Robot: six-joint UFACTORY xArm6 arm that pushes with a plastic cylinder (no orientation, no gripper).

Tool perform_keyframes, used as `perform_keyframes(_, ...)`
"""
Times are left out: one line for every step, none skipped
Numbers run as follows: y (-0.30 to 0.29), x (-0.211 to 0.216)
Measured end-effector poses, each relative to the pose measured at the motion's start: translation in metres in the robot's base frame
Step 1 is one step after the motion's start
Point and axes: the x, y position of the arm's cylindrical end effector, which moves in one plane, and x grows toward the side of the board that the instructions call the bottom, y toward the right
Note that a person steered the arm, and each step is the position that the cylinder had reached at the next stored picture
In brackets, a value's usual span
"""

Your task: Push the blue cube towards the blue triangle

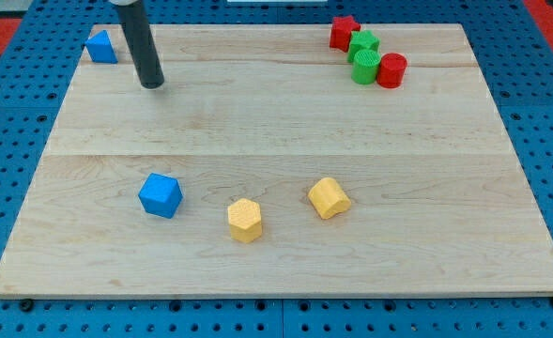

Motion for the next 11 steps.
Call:
perform_keyframes(0.026, 0.051)
perform_keyframes(0.039, 0.118)
perform_keyframes(0.062, 0.139)
perform_keyframes(0.063, 0.187)
perform_keyframes(0.048, 0.219)
perform_keyframes(-0.016, 0.203)
perform_keyframes(0.022, 0.173)
perform_keyframes(0.04, 0.198)
perform_keyframes(0.064, 0.226)
perform_keyframes(0.084, 0.214)
perform_keyframes(0.067, 0.17)
